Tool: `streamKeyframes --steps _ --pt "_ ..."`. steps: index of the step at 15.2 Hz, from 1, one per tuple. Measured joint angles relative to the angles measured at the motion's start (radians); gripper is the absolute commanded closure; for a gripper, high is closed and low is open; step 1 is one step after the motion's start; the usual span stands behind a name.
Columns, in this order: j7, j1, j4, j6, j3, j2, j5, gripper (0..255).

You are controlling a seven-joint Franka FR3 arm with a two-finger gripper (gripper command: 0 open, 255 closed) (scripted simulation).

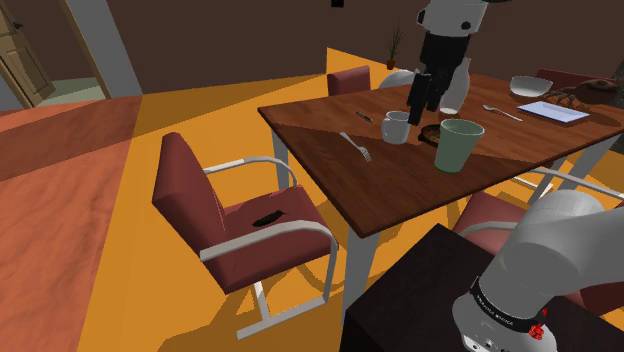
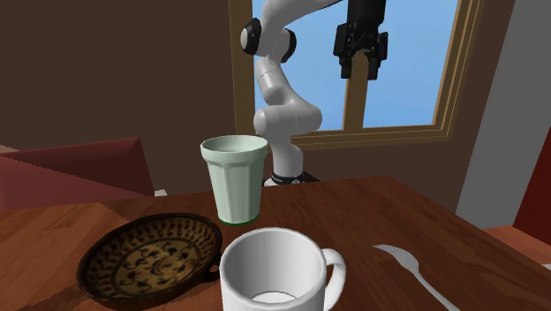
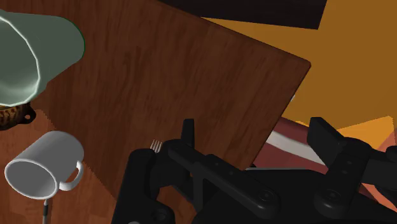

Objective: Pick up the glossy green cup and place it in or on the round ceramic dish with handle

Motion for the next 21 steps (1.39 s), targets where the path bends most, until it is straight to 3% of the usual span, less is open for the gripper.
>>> streamKeyframes --steps 3,11,21 --pt "-0.024 -0.007 -0.017 0.015 -0.019 0.0 -0.023 0" --pt "-0.178 -0.065 -0.131 0.127 -0.147 -0.002 -0.178 0" --pt "-0.355 -0.148 -0.184 0.322 -0.326 0.102 -0.376 0"
